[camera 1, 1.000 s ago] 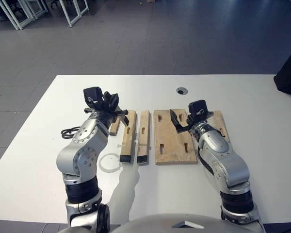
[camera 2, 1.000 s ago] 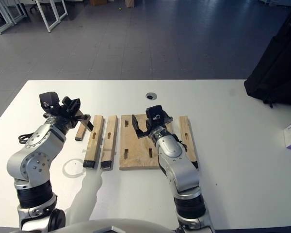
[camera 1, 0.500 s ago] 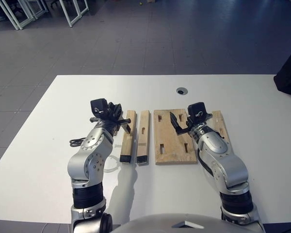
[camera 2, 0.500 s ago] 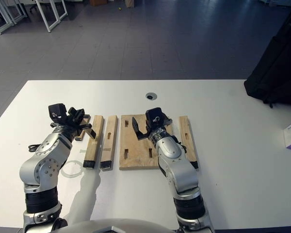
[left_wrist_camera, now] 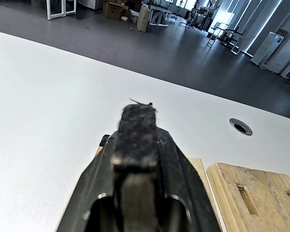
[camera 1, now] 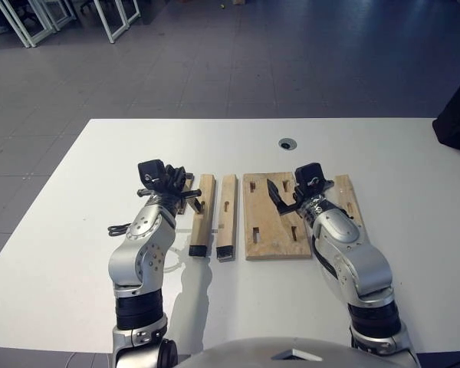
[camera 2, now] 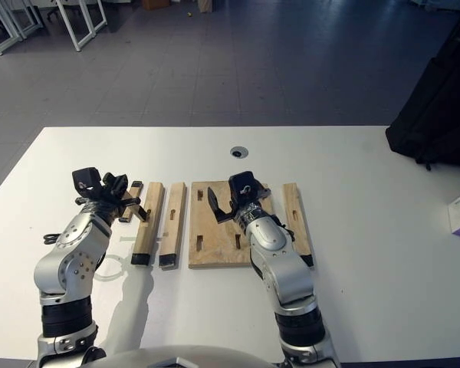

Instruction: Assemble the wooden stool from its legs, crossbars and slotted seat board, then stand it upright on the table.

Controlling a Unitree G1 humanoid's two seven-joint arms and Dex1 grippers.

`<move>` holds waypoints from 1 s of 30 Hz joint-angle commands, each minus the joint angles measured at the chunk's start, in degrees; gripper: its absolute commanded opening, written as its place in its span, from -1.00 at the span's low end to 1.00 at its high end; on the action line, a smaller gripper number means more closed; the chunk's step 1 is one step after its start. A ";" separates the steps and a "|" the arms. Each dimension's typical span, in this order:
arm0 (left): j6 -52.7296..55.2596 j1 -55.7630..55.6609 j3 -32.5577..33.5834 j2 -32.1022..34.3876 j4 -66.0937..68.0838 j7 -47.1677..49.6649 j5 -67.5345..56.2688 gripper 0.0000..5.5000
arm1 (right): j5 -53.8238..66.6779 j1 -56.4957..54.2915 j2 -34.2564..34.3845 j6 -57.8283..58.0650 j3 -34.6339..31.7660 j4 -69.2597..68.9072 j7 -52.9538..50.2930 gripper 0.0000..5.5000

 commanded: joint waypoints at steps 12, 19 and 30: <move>-0.31 -1.80 -0.18 -0.01 0.51 -0.87 0.45 -0.84 | -0.77 -0.74 -0.26 -0.94 0.59 1.08 0.75 0.76; -0.48 -2.08 -0.39 -0.22 0.73 -0.94 0.54 -0.84 | -0.82 -0.69 -0.44 -1.04 0.71 1.18 0.99 0.76; -4.51 -0.60 -1.17 0.33 7.34 -3.01 2.97 -0.84 | -1.08 -0.80 -0.35 -0.85 0.83 1.17 1.23 0.76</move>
